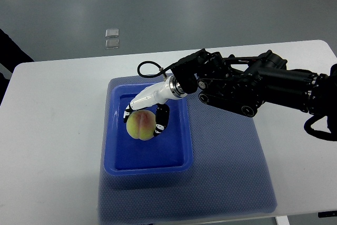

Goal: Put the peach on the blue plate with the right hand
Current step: 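Lift the peach and carry it with the right hand into the blue tray, then open the right hand to release the peach in the tray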

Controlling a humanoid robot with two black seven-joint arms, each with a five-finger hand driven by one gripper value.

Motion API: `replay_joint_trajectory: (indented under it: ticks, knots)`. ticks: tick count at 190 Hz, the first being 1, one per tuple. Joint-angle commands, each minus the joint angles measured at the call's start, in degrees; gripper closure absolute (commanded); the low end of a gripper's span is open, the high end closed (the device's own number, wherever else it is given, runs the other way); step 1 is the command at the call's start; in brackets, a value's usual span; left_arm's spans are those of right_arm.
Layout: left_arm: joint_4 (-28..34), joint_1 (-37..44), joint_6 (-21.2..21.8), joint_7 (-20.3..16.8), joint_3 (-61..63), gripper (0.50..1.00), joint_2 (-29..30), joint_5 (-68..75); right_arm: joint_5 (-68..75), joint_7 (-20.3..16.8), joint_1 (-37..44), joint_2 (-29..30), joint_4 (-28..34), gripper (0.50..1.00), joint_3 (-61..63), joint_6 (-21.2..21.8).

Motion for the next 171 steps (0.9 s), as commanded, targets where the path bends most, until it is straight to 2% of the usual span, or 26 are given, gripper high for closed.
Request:
replay_joint_trajectory:
  ticks: [1,6,15,16,41,112,131,157,158,171]
  knots:
    - [0.0,0.0,0.0,0.0,0.0,0.5,0.0,0.0,0.0,0.0,0.1,0.0,0.0,0.64,-0.1,0.3]
    - [0.0,-0.1,0.0,0.0,0.0,0.5,0.0,0.0,0.0,0.0,0.2,0.0,0.0,0.624,-0.1,0.5]
    - [0.0,-0.1,0.0,0.0,0.0,0.5,0.0,0.0,0.0,0.0,0.2,0.0,0.0,0.624,-0.1,0.5]
    - [0.0,-0.1,0.0,0.0,0.0,0.5,0.0,0.0,0.2,0.0,0.5,0.0,0.0,0.597,-0.1,0.5]
    - [0.0,-0.1,0.0,0.0,0.0,0.5,0.0,0.0,0.5,0.0,0.6,0.0,0.0,0.574,0.0,0.5]
    - [0.1,0.0,0.0,0.0,-0.1,0.5,0.0,0.0,1.5,0.1,3.3,-0.1,0.0,0.572,2.1,1.7]
    - [0.1,0.0,0.0,0.0,-0.1,0.5,0.0,0.0,7.3,-0.3,4.9,-4.0,0.0,0.572,6.3,3.5]
    - [0.1,-0.1,0.0,0.0,-0.1,0.5,0.0,0.0,11.6,-0.6,5.0,-7.0,-1.0,0.572,9.0,3.1]
    - [0.1,-0.2,0.0,0.0,0.0,0.5,0.0,0.0,14.5,-1.0,4.5,-8.6,-2.4,0.572,11.2,2.6]
    - [0.0,-0.3,0.0,0.0,0.0,0.5,0.0,0.0,17.9,-1.3,3.7,-9.8,-5.4,0.574,13.8,1.9]
